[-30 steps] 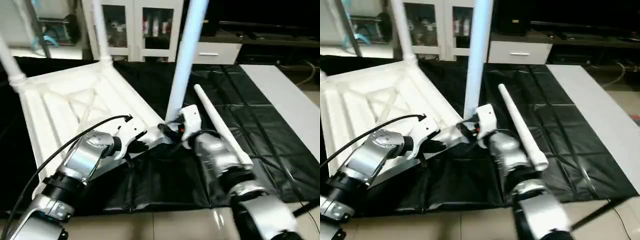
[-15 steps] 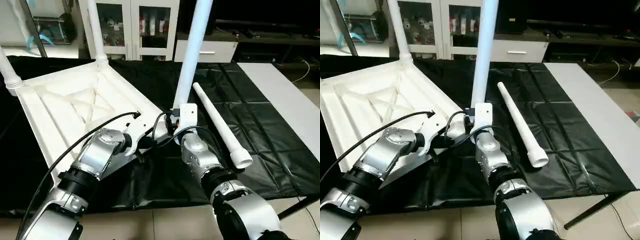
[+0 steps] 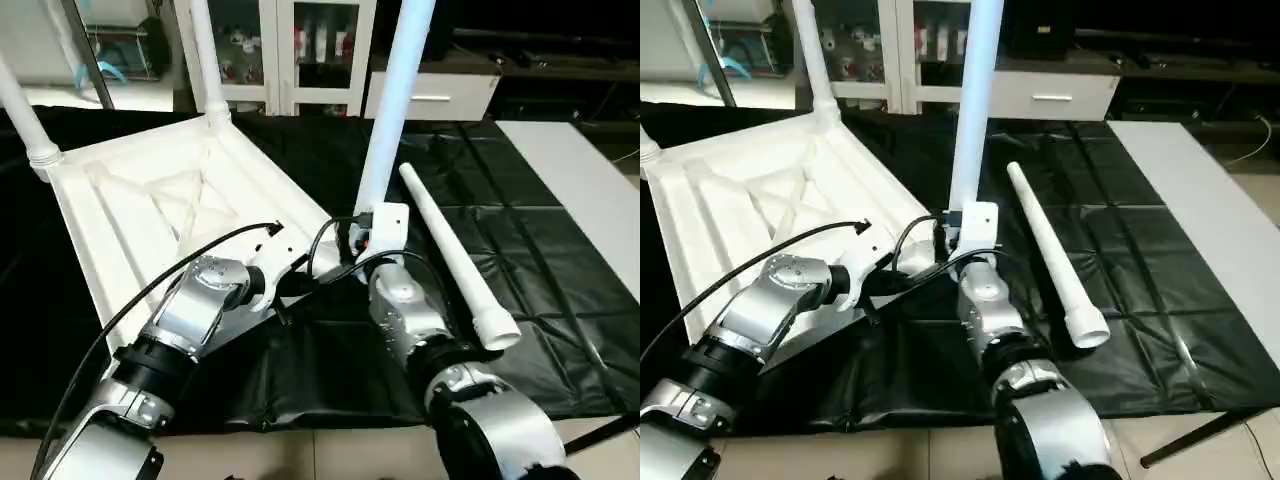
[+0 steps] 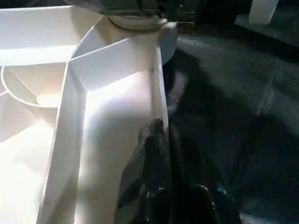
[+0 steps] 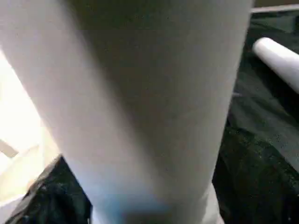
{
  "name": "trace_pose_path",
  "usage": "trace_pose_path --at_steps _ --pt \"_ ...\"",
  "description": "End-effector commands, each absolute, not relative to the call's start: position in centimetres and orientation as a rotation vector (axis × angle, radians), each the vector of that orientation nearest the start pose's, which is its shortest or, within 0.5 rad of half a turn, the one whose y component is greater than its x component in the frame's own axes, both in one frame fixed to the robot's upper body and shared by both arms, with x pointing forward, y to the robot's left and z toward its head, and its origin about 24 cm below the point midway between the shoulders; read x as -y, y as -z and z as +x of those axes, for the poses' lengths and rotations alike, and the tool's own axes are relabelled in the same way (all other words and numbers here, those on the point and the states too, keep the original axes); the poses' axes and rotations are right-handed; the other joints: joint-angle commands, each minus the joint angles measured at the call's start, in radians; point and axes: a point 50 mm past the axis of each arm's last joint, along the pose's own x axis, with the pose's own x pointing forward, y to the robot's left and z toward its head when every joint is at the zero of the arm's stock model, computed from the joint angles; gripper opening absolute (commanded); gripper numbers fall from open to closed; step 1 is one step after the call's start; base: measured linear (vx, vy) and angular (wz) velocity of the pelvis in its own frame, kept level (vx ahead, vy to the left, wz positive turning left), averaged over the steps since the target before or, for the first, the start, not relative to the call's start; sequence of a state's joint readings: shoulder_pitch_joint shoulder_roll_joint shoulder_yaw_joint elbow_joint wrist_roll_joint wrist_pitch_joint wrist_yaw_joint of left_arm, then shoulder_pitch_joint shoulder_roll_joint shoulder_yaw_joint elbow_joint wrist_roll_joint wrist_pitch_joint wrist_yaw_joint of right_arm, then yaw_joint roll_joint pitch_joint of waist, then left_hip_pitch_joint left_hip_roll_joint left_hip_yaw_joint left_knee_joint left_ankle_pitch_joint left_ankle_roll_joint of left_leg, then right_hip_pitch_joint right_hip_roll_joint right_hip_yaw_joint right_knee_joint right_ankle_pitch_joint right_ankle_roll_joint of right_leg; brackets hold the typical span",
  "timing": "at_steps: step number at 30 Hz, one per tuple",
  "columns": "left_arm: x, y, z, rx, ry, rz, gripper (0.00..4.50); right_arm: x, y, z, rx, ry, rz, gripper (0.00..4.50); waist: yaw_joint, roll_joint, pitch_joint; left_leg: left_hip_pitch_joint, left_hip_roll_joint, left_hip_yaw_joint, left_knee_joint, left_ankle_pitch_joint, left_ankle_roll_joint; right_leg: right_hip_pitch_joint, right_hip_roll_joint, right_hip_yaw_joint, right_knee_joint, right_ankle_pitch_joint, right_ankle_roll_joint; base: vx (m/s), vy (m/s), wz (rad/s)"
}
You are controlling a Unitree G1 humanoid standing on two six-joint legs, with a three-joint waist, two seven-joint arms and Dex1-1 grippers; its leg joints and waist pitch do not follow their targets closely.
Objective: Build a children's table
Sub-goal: Rotate leg to tighten
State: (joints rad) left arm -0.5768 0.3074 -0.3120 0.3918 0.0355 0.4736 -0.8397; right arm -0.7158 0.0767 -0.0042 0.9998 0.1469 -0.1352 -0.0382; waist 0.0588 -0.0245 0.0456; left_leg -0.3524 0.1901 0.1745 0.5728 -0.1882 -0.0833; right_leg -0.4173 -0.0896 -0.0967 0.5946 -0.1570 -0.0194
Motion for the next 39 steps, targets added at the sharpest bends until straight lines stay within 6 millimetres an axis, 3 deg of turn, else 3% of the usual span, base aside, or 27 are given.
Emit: trace_pose_path --at_steps 1,4,5,10,11,13,16,17,18,19,22,27,29,30,31,34,35,36,39 --pt "-11.7 -2.9 30.7 -0.668 1.049 0.364 0.00 10.6 -4.6 36.3 -0.160 -0.117 0.063 4.12 0.002 0.014 -0.060 0.001 0.034 -0.004 -0.070 -0.212 0.021 0.056 -0.052 0.058 -0.057 -0.133 -0.188 0.000 0.000 0.00" --pt "-11.5 -2.9 30.9 -0.636 1.035 0.362 0.00 11.1 -4.8 35.3 -0.137 -0.258 0.061 4.12 0.007 0.011 -0.059 0.002 0.035 -0.001 -0.071 -0.223 0.033 0.058 -0.054 0.059 -0.062 -0.159 -0.187 0.000 0.000 0.00" --pt "-11.5 -2.9 31.0 -0.627 1.027 0.362 0.00 11.3 -4.9 35.0 -0.128 -0.289 0.053 4.12 0.013 0.014 -0.057 0.004 0.038 -0.002 -0.072 -0.238 0.031 0.057 -0.055 0.059 -0.067 -0.190 -0.176 0.000 0.000 0.00" --pt "-11.1 -2.9 31.8 -0.574 0.978 0.357 0.00 12.3 -5.1 33.2 -0.117 -0.406 0.007 4.12 0.025 0.006 -0.049 0.010 0.037 -0.005 -0.079 -0.323 0.010 0.050 -0.058 0.060 -0.092 -0.396 -0.110 0.000 0.000 0.00" --pt "-10.9 -3.0 31.9 -0.566 0.973 0.358 0.00 12.6 -5.1 32.9 -0.116 -0.411 0.009 4.12 0.028 0.005 -0.048 0.017 0.038 -0.004 -0.078 -0.338 0.008 0.043 -0.060 0.062 -0.100 -0.427 -0.100 0.000 0.000 0.00" --pt "-10.8 -3.0 32.0 -0.561 0.969 0.357 0.00 12.8 -5.0 32.4 -0.115 -0.426 0.008 4.12 0.025 0.004 -0.048 0.010 0.035 -0.008 -0.079 -0.343 0.009 0.046 -0.061 0.060 -0.100 -0.462 -0.092 0.000 0.000 0.00" --pt "-10.6 -3.0 32.0 -0.566 0.979 0.350 0.00 12.8 -4.9 31.4 -0.127 -0.495 0.003 4.12 0.024 0.012 -0.046 0.006 0.034 -0.013 -0.080 -0.351 0.015 0.047 -0.061 0.056 -0.109 -0.522 -0.061 0.000 0.000 0.00" --pt "-10.6 -3.0 32.0 -0.566 0.979 0.350 0.00 12.8 -4.9 31.4 -0.127 -0.495 0.003 4.12 0.025 0.010 -0.047 0.005 0.036 -0.013 -0.081 -0.352 0.015 0.047 -0.062 0.056 -0.112 -0.524 -0.056 0.000 0.000 0.00" --pt "-10.6 -2.9 32.0 -0.567 0.994 0.362 0.00 12.7 -4.7 30.8 -0.155 -0.556 -0.007 4.12 0.023 0.019 -0.048 0.005 0.035 -0.016 -0.081 -0.354 0.014 0.047 -0.062 0.055 -0.110 -0.521 -0.058 0.000 0.000 0.00" --pt "-10.6 -2.9 31.9 -0.572 1.005 0.362 0.00 12.7 -4.6 30.7 -0.173 -0.578 -0.009 4.12 0.022 0.015 -0.048 0.004 0.037 -0.016 -0.082 -0.354 0.017 0.049 -0.060 0.053 -0.112 -0.508 -0.058 0.000 0.000 0.00" --pt "-10.6 -2.8 31.6 -0.585 1.046 0.360 0.00 12.9 -4.5 30.7 -0.201 -0.625 0.001 4.12 0.022 0.017 -0.051 0.006 0.039 -0.015 -0.083 -0.336 0.018 0.050 -0.062 0.054 -0.109 -0.463 -0.080 0.000 0.000 0.00" --pt "-10.8 -2.6 31.1 -0.614 1.079 0.363 0.00 13.8 -4.9 32.2 -0.210 -0.607 0.033 4.12 0.022 0.017 -0.059 0.001 0.041 -0.010 -0.077 -0.254 0.023 0.060 -0.063 0.057 -0.086 -0.292 -0.161 0.000 0.000 0.00" --pt "-11.0 -2.5 30.9 -0.623 1.085 0.363 0.00 13.8 -5.0 32.8 -0.226 -0.650 0.025 4.12 0.022 0.018 -0.063 0.000 0.039 -0.007 -0.071 -0.211 0.033 0.064 -0.062 0.057 -0.075 -0.219 -0.188 0.000 0.000 0.00" --pt "-11.0 -2.4 30.8 -0.626 1.088 0.363 0.00 13.8 -5.1 33.0 -0.235 -0.677 0.019 4.12 0.023 0.010 -0.063 -0.002 0.039 -0.005 -0.068 -0.186 0.045 0.067 -0.061 0.056 -0.071 -0.182 -0.201 0.000 0.000 0.00" --pt "-11.1 -2.4 30.7 -0.630 1.092 0.362 0.00 13.8 -5.1 33.2 -0.252 -0.715 0.009 4.12 0.025 0.015 -0.065 -0.001 0.040 -0.005 -0.066 -0.166 0.057 0.069 -0.062 0.056 -0.065 -0.150 -0.218 0.000 0.000 0.00" --pt "-11.2 -2.3 30.3 -0.646 1.115 0.360 0.00 14.1 -5.2 33.4 -0.287 -0.804 -0.022 4.12 0.026 0.016 -0.066 0.000 0.040 -0.003 -0.062 -0.144 0.072 0.071 -0.061 0.054 -0.060 -0.114 -0.238 0.000 0.000 0.00" --pt "-11.2 -2.4 30.2 -0.649 1.121 0.360 0.00 14.3 -5.2 33.5 -0.297 -0.820 -0.028 4.12 0.026 0.006 -0.064 0.000 0.040 -0.001 -0.062 -0.140 0.078 0.072 -0.061 0.055 -0.062 -0.120 -0.238 0.000 0.000 0.00" --pt "-11.3 -2.4 30.0 -0.653 1.129 0.360 0.00 14.8 -5.2 33.6 -0.322 -0.858 -0.049 4.12 0.029 0.011 -0.064 0.001 0.041 -0.002 -0.063 -0.143 0.079 0.072 -0.063 0.055 -0.062 -0.137 -0.239 0.000 0.000 0.00" --pt "-11.4 -2.4 29.9 -0.656 1.128 0.360 0.00 15.9 -5.4 34.0 -0.342 -0.887 -0.070 4.12 0.028 0.004 -0.062 0.002 0.042 -0.002 -0.062 -0.167 0.075 0.071 -0.065 0.054 -0.067 -0.191 -0.237 0.000 0.000 0.00"
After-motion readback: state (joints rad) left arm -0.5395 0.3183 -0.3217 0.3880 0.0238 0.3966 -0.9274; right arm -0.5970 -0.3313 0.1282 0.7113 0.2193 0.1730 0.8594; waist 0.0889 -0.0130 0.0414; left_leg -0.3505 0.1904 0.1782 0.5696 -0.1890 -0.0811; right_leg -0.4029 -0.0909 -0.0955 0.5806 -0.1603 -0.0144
